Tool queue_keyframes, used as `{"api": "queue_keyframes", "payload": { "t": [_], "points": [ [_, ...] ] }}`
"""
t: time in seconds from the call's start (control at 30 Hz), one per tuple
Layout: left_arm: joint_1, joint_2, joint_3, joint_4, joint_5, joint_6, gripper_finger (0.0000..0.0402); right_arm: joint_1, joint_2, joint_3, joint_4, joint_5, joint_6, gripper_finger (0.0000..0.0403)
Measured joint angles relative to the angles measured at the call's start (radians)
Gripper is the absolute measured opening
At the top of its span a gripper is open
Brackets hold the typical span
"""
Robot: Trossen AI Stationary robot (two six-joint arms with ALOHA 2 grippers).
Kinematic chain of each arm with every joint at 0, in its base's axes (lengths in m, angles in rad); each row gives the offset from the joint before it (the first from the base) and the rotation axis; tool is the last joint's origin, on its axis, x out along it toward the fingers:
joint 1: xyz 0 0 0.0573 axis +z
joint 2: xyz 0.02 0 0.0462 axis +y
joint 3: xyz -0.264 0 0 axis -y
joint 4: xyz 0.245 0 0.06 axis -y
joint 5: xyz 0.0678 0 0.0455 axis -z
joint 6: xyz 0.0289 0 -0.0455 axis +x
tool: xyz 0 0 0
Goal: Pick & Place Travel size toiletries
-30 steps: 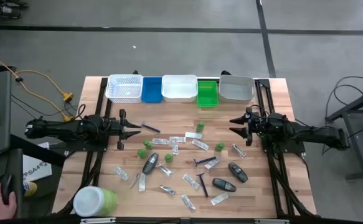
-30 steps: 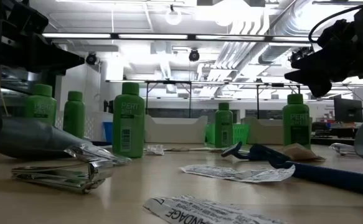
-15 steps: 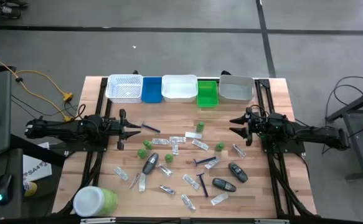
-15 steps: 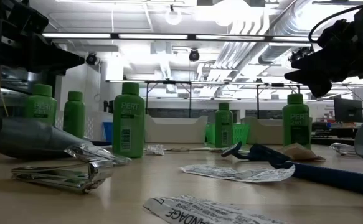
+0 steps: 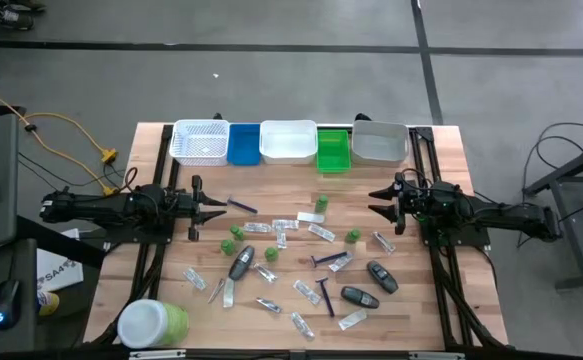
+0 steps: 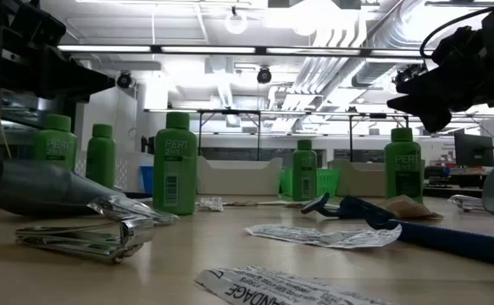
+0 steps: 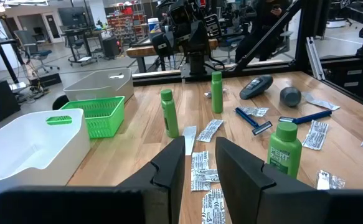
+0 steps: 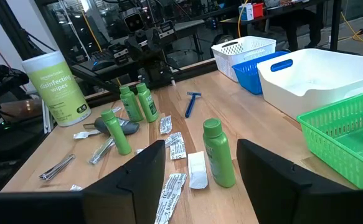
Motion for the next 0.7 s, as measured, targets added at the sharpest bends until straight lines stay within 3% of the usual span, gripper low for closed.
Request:
{"api": "queue_keyframes", "payload": {
  "t": [0.7],
  "points": [
    [0.000,0.000,0.000,0.000,0.000,0.000,0.0090,0.000,0.000,0.000,0.006,0.009,0.078,0.0193]
  ]
}}
